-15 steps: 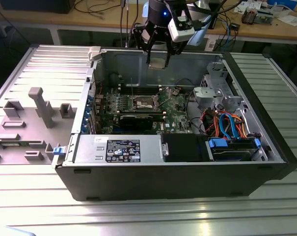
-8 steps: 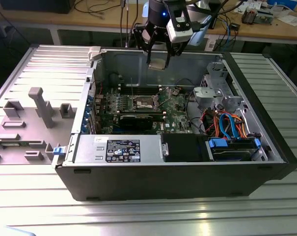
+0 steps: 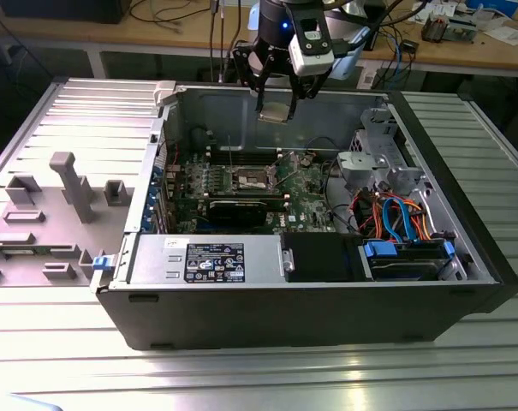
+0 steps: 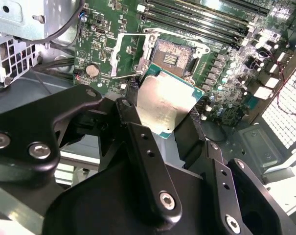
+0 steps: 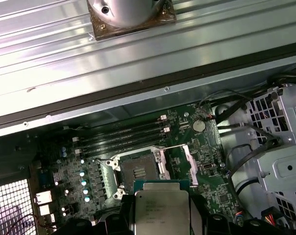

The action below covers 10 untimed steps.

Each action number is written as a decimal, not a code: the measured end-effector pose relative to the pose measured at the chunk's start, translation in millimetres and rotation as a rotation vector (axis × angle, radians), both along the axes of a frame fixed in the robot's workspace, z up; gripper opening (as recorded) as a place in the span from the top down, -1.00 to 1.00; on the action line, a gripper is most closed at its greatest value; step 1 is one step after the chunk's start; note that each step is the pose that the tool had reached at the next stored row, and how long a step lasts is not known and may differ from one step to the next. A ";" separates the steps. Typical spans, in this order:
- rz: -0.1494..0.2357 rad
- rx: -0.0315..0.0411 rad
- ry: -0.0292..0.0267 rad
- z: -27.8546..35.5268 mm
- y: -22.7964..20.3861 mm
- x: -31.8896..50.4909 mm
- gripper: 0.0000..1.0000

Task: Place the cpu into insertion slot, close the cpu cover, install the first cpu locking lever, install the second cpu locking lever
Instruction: 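Place the cpu into insertion slot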

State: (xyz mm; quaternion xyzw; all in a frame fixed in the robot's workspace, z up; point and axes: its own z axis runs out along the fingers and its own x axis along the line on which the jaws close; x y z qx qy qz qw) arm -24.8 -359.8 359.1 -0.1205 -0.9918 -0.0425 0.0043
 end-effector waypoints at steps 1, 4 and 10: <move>0.000 0.0000 0.0000 0.0 0.0 0.0 -0.08; 0.000 0.0000 0.0000 0.0 0.0 0.0 -0.08; -0.003 -0.0002 0.0000 -0.1 -1.7 0.0 -0.08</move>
